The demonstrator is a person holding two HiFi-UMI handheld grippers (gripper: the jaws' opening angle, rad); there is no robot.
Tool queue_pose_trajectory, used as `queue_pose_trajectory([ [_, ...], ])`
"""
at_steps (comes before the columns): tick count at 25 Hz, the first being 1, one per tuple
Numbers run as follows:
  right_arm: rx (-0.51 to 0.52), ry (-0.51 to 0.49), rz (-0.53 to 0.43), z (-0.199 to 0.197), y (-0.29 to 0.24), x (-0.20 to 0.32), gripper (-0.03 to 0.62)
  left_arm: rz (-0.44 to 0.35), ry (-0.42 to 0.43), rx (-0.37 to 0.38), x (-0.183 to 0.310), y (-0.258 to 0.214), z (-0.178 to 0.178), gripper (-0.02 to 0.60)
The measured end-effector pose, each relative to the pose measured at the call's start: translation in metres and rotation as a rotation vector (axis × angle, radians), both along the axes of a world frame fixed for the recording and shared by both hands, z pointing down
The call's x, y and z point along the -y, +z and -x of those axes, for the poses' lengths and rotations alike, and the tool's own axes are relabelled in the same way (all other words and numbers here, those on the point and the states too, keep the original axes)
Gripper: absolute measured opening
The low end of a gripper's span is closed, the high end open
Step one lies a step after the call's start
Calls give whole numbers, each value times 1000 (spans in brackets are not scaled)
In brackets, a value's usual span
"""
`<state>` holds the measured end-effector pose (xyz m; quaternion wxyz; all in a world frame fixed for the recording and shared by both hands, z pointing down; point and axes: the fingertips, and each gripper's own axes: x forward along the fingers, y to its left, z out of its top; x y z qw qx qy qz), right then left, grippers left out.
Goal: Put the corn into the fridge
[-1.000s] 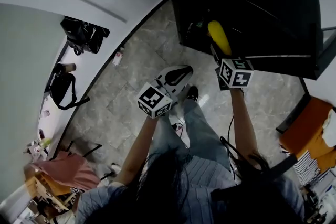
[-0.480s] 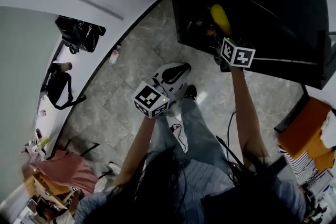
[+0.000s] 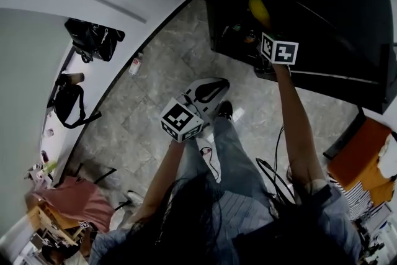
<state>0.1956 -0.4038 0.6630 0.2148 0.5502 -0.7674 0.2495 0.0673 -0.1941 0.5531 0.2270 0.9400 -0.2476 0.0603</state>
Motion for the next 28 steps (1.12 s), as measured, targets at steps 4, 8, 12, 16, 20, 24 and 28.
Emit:
queue_pose_trajectory([
  [4,-70,-32,0,0,-1,11,245,8,-4,8,2,3,3,9],
  [8,-139,-99,-2,4,-2,19,244,15,-8,15,1,5,6,9],
  [12,-134,-133,-11,10,0,31,244,25,-17,16,4,9,10,9],
  [16,-105,-103,-7,7,1,43,244,36,-14,22,-1,12,10,9],
  [20,-92,-53,9,4,0,47,244,51,-14,35,-8,16,16,9],
  [24,-176,-91,44,10,8,45,245,62,-36,35,-8,18,23,9],
  [28,-202,-103,26,8,8,45,244,68,-45,28,-8,20,22,9],
])
